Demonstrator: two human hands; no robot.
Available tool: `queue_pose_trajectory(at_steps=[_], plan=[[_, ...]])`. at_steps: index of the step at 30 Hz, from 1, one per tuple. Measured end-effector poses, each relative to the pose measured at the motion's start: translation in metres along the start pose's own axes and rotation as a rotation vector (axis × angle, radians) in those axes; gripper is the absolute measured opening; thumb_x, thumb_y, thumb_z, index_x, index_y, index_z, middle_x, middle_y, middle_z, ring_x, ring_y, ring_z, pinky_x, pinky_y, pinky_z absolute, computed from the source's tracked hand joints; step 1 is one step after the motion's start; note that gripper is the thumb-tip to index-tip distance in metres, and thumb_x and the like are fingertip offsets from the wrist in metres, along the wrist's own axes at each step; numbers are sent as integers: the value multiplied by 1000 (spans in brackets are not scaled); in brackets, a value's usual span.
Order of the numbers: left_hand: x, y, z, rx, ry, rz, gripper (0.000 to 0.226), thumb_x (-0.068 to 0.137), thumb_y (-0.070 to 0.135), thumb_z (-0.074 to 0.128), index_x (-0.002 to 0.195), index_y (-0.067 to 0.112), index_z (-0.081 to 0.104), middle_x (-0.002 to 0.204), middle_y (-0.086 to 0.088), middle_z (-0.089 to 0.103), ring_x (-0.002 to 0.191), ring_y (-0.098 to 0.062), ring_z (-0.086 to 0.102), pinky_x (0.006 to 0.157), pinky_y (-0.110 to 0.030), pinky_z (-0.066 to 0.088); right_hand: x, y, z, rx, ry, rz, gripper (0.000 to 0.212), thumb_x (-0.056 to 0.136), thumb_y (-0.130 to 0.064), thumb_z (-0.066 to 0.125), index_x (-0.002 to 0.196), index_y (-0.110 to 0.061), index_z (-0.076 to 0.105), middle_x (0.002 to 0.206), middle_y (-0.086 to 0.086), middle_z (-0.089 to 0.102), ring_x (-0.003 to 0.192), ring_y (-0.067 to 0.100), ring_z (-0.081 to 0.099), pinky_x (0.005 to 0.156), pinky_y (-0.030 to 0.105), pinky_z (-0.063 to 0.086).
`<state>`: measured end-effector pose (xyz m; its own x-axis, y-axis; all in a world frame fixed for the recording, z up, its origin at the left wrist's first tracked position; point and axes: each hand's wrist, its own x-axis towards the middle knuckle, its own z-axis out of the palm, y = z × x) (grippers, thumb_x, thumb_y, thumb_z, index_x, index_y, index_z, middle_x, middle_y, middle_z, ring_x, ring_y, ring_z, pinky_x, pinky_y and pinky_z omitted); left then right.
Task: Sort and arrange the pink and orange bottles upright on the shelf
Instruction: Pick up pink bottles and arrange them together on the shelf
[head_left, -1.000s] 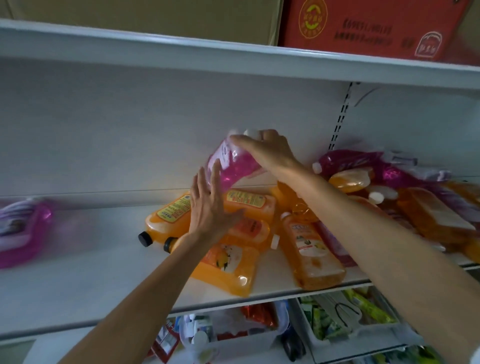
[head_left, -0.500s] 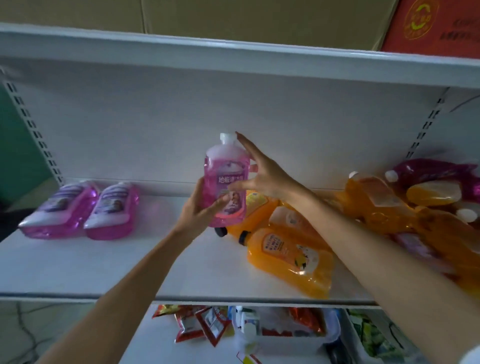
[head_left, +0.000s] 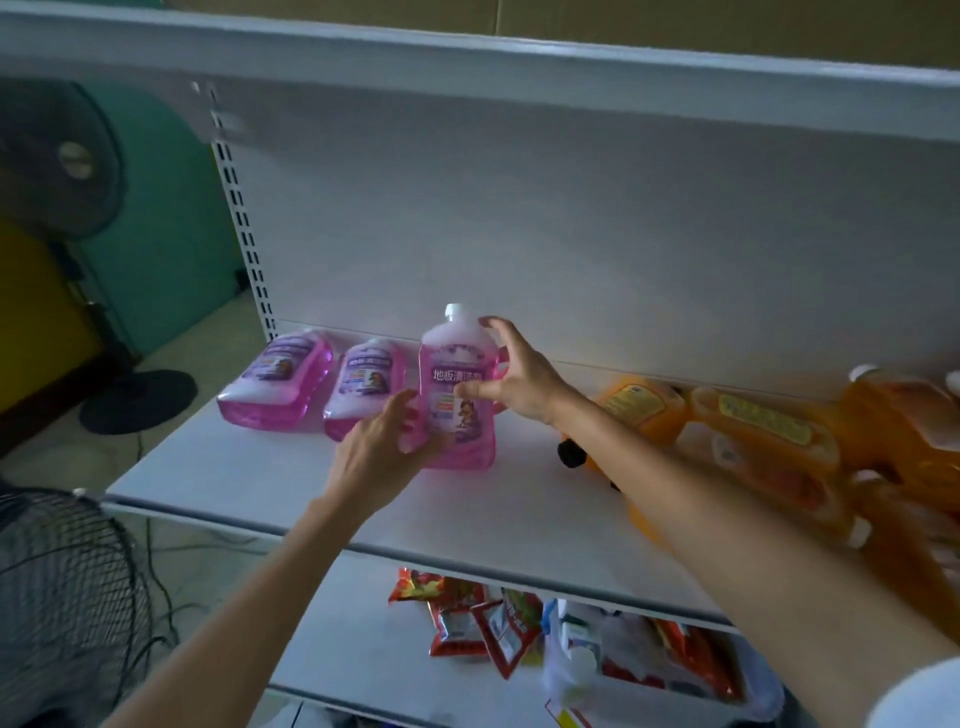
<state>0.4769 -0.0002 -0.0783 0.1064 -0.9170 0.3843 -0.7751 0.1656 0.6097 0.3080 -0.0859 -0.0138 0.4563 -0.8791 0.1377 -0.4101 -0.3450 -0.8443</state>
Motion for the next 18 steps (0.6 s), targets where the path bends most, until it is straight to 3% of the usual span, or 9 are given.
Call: queue_pose_trajectory(at_steps=[2, 4, 8, 13, 17, 18], plan=[[-11, -17, 0, 105, 18, 139, 64, 72, 43, 70, 124, 20, 41, 109, -10, 65, 90, -27, 63, 76, -43, 54, 8, 2, 8, -45, 63, -3, 82, 72, -27, 80, 138, -19, 33, 128, 6, 51, 108, 22, 54, 82, 37, 51], [-21, -25, 1, 249, 74, 184, 63, 69, 45, 69, 121, 19, 44, 112, -14, 61, 95, -33, 58, 78, -45, 52, 17, 6, 12, -70, 99, 36, 79, 73, -30, 79, 138, -18, 36, 133, 5, 50, 115, 24, 52, 90, 32, 46], [-19, -31, -3, 316, 198, 118, 70, 66, 21, 81, 126, 17, 45, 101, -22, 52, 86, -39, 54, 72, -46, 51, 24, 13, 17, -97, 131, 123, 80, 76, -38, 75, 142, -18, 37, 137, 5, 51, 122, 24, 49, 96, 30, 43], [-19, -29, -3, 280, 209, 31, 68, 61, 5, 80, 122, 12, 50, 101, -23, 46, 90, -43, 47, 65, -44, 50, 25, 17, 27, -84, 205, 162, 68, 81, -35, 72, 137, -10, 43, 129, 5, 56, 116, 21, 53, 90, 24, 42], [-18, -28, -4, 278, 217, 0, 57, 64, 3, 76, 117, 11, 58, 112, -12, 33, 100, -48, 40, 67, -48, 50, 29, 17, 35, -123, 240, 172, 39, 83, -33, 70, 113, -11, 59, 99, 1, 63, 90, 19, 57, 55, 10, 38], [-19, -28, -5, 274, 212, 1, 56, 64, 3, 76, 117, 11, 59, 113, -12, 33, 99, -48, 40, 68, -48, 50, 30, 17, 39, -156, 226, 181, 36, 84, -35, 68, 111, -12, 60, 99, 2, 64, 88, 19, 57, 54, 10, 37]])
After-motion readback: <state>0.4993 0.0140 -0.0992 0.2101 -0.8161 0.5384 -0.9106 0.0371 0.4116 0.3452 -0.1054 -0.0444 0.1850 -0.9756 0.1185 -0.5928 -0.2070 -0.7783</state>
